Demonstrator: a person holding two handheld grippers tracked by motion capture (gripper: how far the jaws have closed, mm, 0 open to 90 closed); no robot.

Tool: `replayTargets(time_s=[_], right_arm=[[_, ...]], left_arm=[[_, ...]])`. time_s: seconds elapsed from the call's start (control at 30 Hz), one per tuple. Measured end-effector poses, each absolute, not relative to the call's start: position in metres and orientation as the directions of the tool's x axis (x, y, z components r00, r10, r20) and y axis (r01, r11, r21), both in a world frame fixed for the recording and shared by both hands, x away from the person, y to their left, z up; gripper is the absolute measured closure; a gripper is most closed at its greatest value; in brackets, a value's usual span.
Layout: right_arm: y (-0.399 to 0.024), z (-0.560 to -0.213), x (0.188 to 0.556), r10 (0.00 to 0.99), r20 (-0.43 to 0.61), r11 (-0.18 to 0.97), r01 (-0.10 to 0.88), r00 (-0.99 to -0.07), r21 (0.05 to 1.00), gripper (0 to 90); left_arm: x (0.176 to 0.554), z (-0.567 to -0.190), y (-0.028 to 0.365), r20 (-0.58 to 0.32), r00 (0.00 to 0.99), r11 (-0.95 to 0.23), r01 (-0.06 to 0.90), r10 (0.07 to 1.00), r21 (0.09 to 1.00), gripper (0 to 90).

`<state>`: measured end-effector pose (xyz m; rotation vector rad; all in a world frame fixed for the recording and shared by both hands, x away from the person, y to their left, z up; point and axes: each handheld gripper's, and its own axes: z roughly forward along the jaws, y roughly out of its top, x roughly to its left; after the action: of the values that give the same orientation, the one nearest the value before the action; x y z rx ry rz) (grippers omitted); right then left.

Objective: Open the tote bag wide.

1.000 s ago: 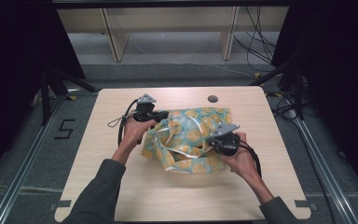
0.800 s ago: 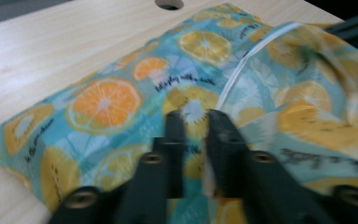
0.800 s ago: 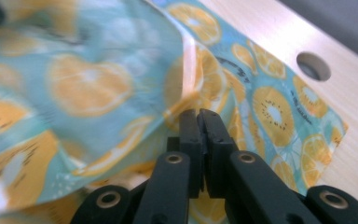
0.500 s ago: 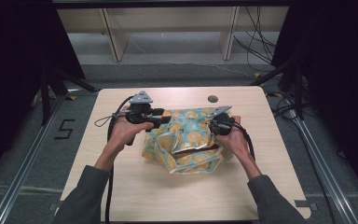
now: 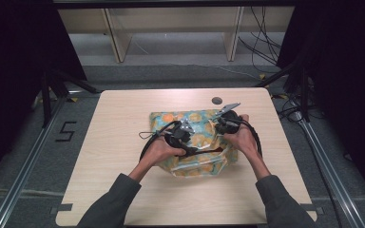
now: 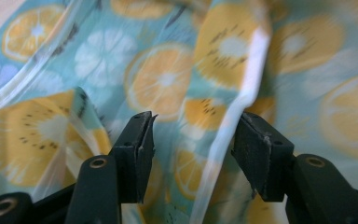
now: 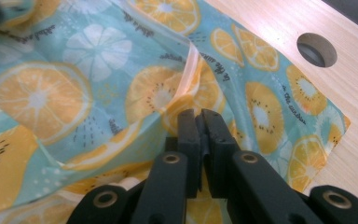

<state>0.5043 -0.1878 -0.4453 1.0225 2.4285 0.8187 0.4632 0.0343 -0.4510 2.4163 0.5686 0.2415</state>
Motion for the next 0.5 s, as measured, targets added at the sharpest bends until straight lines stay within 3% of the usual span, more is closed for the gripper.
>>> replayTargets(time_s=[0.13,0.27,0.5], right_arm=[[-0.1923,-0.4448,0.5038,0.736,-0.110,0.562,0.512,-0.668,0.649,86.7],[-0.1925,-0.4441,0.5025,0.737,-0.111,0.565,0.518,-0.667,0.643,85.9],[-0.1899,-0.4372,0.4953,0.727,-0.102,0.562,0.503,-0.679,0.656,85.2]], left_arm=[[0.4630,-0.4545,0.0345,0.033,0.892,-0.706,0.334,0.450,0.624,41.2],[0.4597,-0.4568,0.0317,0.075,0.897,-0.722,0.299,0.436,0.623,42.3],[0.4630,-0.4544,0.0362,0.102,0.899,-0.712,0.263,0.426,0.651,83.1]])
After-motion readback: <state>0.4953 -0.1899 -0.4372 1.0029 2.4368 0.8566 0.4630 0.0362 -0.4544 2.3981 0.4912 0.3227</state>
